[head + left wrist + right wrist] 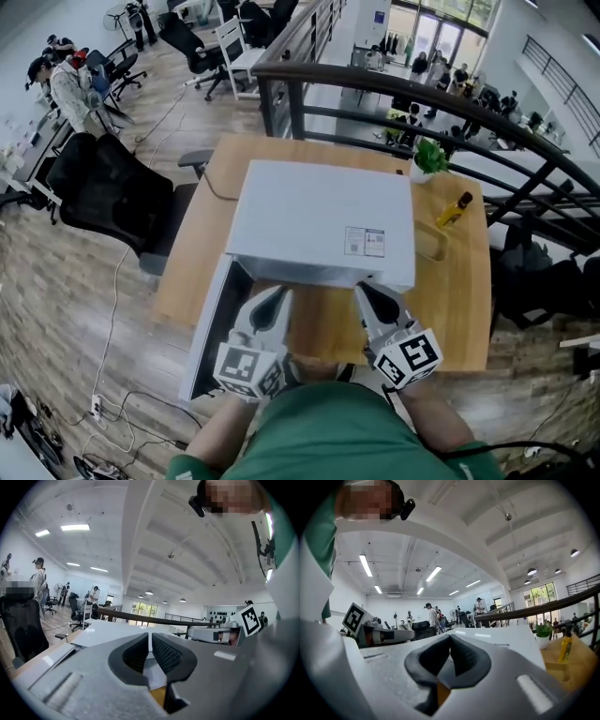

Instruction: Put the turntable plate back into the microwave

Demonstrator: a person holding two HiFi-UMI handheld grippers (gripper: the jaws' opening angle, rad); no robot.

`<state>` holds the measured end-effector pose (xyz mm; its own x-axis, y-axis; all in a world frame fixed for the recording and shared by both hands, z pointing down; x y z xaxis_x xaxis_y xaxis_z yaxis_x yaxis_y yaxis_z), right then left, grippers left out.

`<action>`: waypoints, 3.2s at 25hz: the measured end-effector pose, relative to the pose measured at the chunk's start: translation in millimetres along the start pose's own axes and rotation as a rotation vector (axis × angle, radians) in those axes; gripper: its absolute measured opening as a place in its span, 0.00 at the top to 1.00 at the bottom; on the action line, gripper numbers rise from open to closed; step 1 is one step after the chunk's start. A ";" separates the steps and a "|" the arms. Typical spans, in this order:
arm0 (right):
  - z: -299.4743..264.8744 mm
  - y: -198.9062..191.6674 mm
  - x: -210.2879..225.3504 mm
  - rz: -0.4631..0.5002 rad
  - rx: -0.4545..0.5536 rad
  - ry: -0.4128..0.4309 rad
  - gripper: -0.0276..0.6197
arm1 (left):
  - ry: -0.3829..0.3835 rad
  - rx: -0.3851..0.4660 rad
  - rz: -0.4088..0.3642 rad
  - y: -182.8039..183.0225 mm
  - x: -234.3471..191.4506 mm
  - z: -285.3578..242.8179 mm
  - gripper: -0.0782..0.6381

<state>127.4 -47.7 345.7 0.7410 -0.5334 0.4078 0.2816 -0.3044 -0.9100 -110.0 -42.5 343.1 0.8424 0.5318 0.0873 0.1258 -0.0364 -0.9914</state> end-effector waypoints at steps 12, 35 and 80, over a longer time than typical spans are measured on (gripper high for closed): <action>14.1 34.2 -10.2 0.215 0.083 -0.056 0.95 | 0.042 0.033 -0.222 25.3 -15.3 3.3 0.85; 13.2 35.4 2.3 0.211 0.123 -0.108 0.95 | 0.012 0.019 -0.187 19.9 -17.1 -14.4 0.85; 16.1 29.3 -3.4 0.199 0.107 -0.087 0.95 | -0.024 -0.024 -0.155 3.6 -5.7 -21.2 0.85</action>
<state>143.0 -42.0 316.5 0.8368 -0.5030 0.2162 0.1844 -0.1128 -0.9764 -103.2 -63.6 341.1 0.7995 0.5523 0.2362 0.2658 0.0273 -0.9636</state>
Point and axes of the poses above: the fingertips, and each gripper's own axes: z backward along the fingers, x to its right, y out of its top, the point moved 9 cm from there along z, backward along the fingers, and after that the axes turned 15 degrees about -z, right-handed, at the moved point
